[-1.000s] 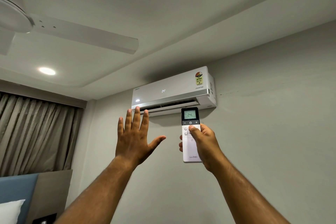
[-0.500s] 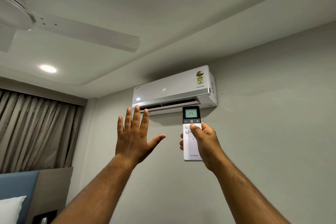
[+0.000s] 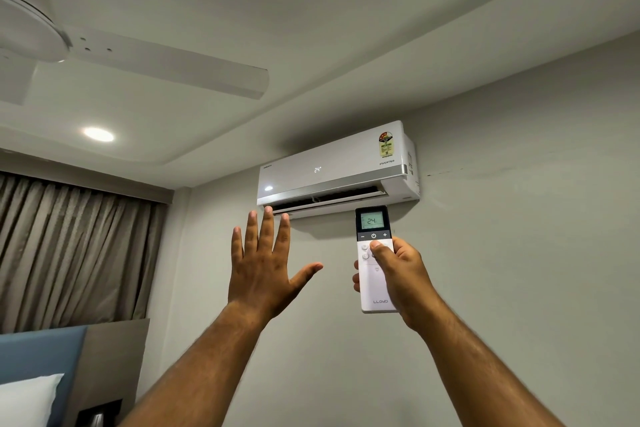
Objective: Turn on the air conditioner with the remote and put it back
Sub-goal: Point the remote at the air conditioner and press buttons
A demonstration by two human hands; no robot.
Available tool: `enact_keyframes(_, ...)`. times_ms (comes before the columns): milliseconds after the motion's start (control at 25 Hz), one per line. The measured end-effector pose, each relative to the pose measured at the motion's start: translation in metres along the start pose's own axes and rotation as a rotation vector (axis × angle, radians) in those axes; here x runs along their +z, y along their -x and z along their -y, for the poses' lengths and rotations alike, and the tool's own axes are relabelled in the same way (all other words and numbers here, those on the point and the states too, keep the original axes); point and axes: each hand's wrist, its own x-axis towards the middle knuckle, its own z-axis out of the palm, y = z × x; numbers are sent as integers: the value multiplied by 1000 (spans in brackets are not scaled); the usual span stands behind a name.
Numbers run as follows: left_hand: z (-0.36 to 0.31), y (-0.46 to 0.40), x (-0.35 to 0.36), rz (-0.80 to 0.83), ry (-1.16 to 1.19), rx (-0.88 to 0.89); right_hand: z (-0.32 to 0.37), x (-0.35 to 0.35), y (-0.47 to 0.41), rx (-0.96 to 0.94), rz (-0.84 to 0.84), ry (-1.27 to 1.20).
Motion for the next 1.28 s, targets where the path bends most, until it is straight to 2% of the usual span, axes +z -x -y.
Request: enact_keyframes(1280,12,4,2,21,16,-16,-14,10,-8,13,16,22)
